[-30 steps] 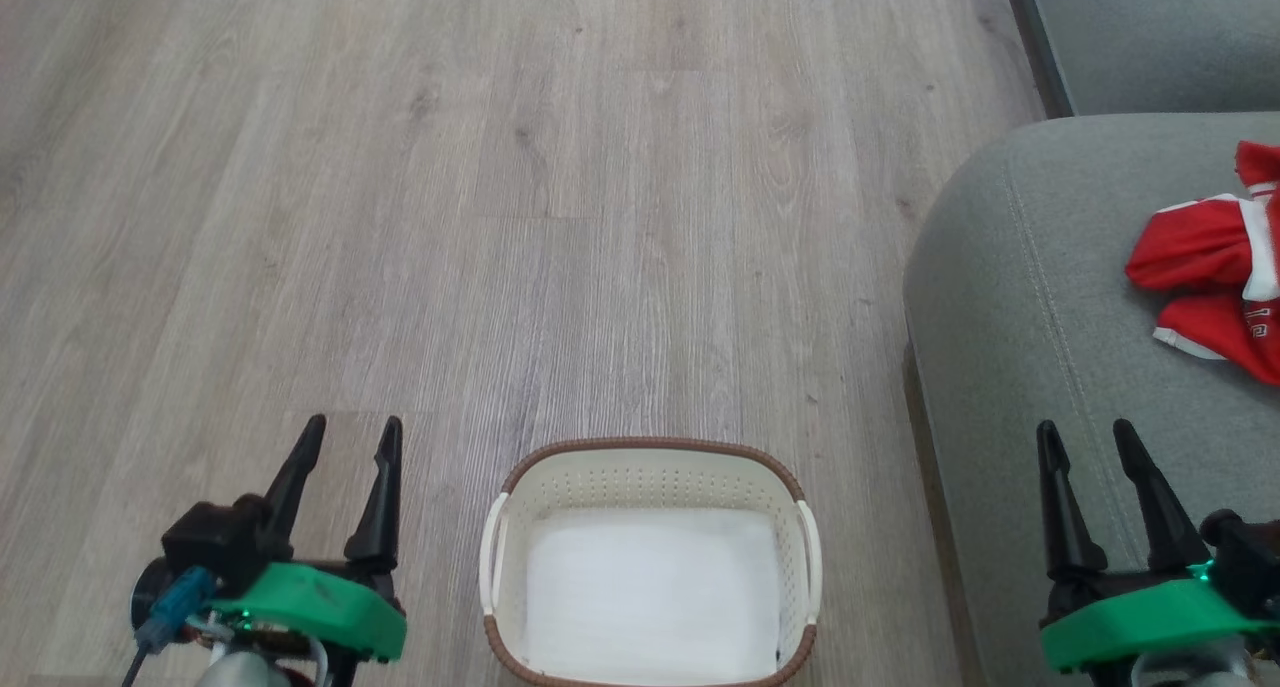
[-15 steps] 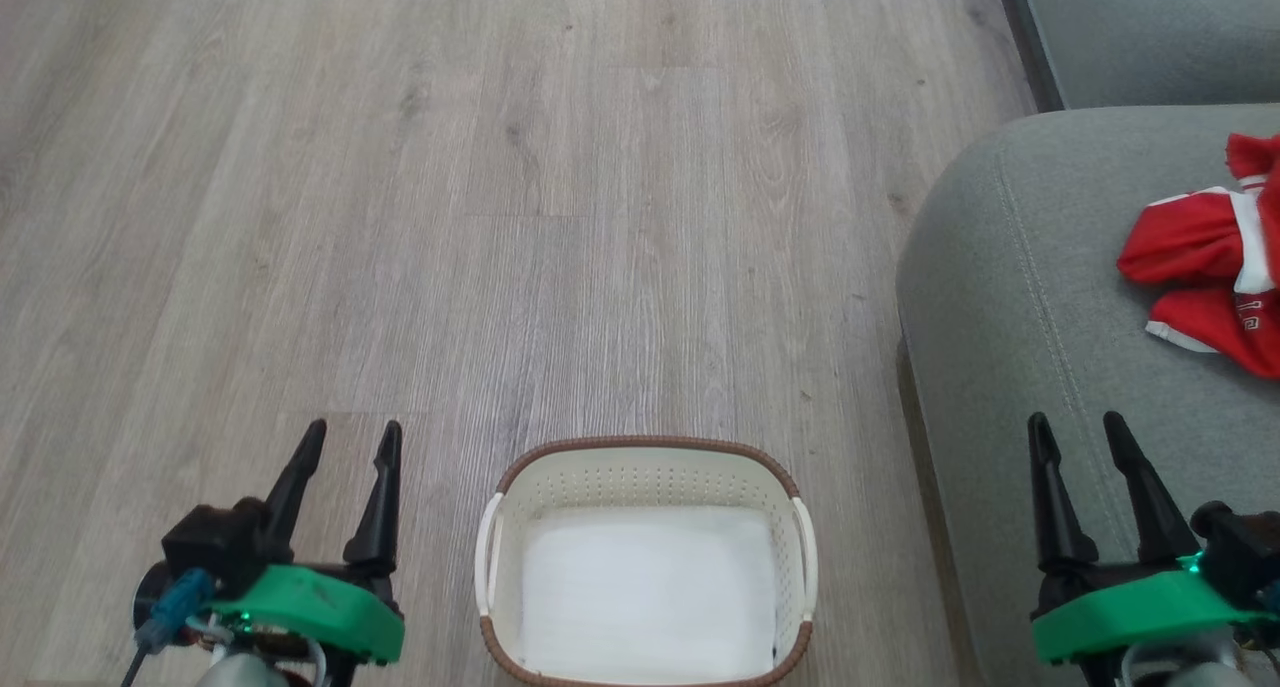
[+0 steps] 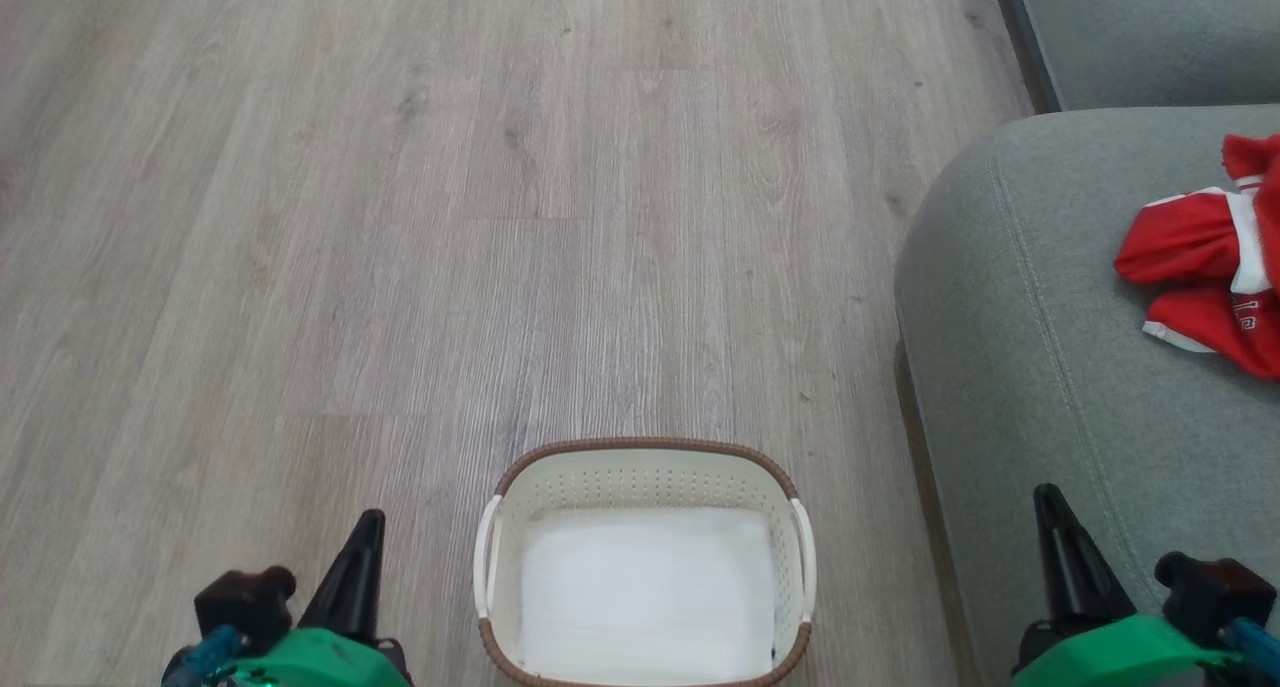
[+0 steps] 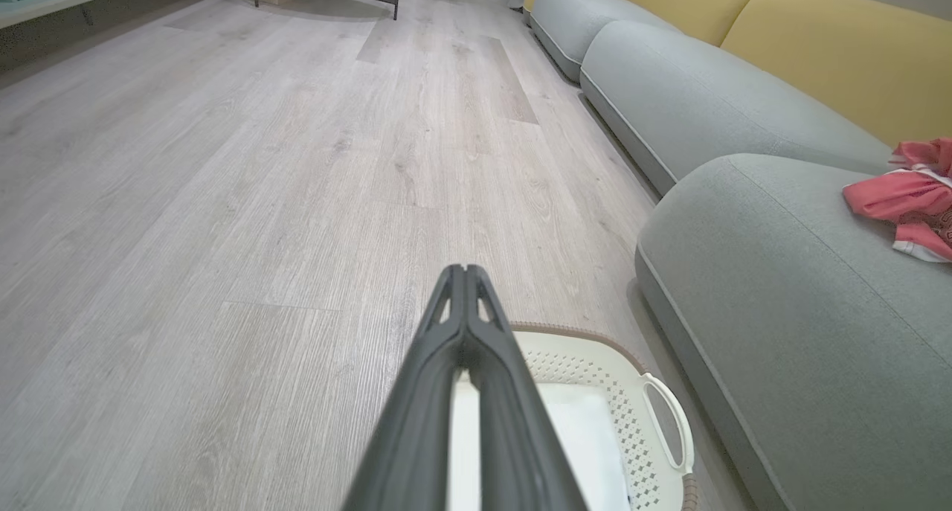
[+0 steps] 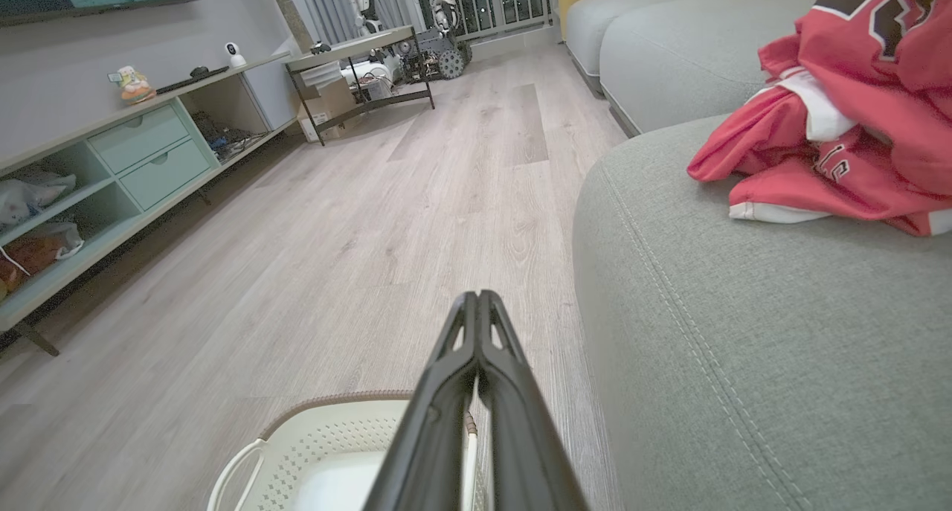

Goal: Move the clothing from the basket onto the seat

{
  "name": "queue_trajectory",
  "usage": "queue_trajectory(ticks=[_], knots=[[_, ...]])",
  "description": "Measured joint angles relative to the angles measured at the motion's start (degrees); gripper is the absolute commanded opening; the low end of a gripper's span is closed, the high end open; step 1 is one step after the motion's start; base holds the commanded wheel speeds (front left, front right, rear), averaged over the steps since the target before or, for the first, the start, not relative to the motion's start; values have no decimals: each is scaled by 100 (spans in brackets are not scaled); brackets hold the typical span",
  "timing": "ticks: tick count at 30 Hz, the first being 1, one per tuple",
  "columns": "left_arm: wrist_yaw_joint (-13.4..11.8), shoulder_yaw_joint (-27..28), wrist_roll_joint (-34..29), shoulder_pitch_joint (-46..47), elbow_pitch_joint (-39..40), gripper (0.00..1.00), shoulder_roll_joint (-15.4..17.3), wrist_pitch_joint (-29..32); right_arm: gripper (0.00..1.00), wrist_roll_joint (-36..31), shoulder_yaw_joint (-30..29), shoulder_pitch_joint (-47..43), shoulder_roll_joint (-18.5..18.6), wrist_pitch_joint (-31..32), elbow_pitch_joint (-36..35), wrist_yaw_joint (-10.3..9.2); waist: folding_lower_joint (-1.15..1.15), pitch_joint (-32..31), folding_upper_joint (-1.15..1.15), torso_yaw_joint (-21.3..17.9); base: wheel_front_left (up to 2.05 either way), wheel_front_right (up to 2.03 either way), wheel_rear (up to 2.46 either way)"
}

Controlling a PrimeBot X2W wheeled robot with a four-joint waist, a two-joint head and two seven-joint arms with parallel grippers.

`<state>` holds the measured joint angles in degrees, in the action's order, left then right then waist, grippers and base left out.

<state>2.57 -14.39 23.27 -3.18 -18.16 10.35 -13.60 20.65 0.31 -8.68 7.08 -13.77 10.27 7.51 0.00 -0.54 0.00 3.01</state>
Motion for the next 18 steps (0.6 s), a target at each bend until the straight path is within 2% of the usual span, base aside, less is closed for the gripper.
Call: queue_trajectory(ticks=[18], knots=[[48, 223, 1006, 53, 13, 0, -105, 299, 0, 1074, -36, 74, -25, 260, 74, 0, 0, 11, 0, -45, 0, 0, 0]])
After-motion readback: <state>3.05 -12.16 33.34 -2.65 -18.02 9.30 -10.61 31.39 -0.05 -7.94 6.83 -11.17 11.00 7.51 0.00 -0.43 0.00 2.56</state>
